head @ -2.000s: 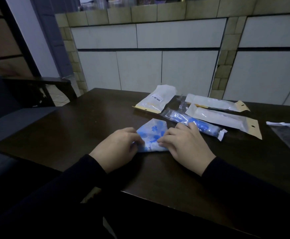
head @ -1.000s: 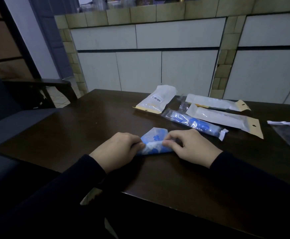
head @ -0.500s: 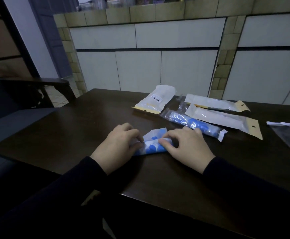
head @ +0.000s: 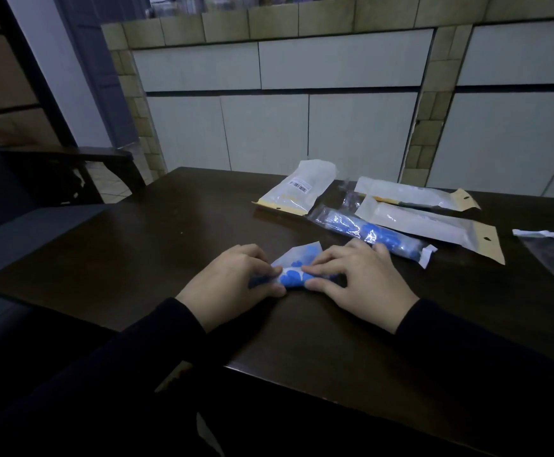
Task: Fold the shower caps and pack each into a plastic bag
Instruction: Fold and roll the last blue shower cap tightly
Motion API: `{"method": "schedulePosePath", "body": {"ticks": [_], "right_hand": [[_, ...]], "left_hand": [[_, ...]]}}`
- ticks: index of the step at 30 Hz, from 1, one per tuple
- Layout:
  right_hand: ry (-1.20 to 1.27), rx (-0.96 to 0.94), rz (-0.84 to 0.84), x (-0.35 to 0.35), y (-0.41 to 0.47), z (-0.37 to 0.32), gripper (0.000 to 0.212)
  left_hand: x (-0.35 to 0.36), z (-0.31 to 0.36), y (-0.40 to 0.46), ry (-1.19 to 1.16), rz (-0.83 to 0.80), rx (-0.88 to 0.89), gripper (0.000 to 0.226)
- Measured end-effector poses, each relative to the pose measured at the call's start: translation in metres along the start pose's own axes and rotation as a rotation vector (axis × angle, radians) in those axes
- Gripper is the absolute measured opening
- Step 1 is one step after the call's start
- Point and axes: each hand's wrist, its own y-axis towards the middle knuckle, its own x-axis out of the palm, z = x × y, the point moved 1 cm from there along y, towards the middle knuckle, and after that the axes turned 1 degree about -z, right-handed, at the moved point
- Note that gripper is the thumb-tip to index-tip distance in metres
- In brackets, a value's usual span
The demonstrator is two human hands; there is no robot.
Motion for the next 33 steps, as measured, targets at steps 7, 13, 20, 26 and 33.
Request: {"method": "schedulePosePath", "body": {"ticks": [7, 13, 20, 26, 33], "right_hand": [[-0.119, 0.03, -0.015, -0.005, -0.006, -0.004, 0.036], [-0.09, -0.012, 0.044, -0.012, -0.011, -0.008, 0.036], [0.039, 0.09, 0.113, -0.006, -0.002, -0.006, 0.028], [0.083, 0.168, 0.143, 0.002, 0.003, -0.002, 0.032], [0.047, 0.128, 0.173, 0.001, 0.006, -0.002, 0.031]], "left_hand": [[0.0, 0.004, -0.001, 0.071, 0.013, 0.084, 0.026], [-0.008, 0.004, -0.007, 0.008, -0.052, 0.028, 0.026], [-0.011, 0.006, -0.005, -0.077, -0.028, -0.089, 0.011], [-0.007, 0.002, -0.001, -0.007, 0.037, -0.1, 0.01], [-0.006, 0.006, -0.001, 0.078, 0.113, 0.068, 0.013]]}}
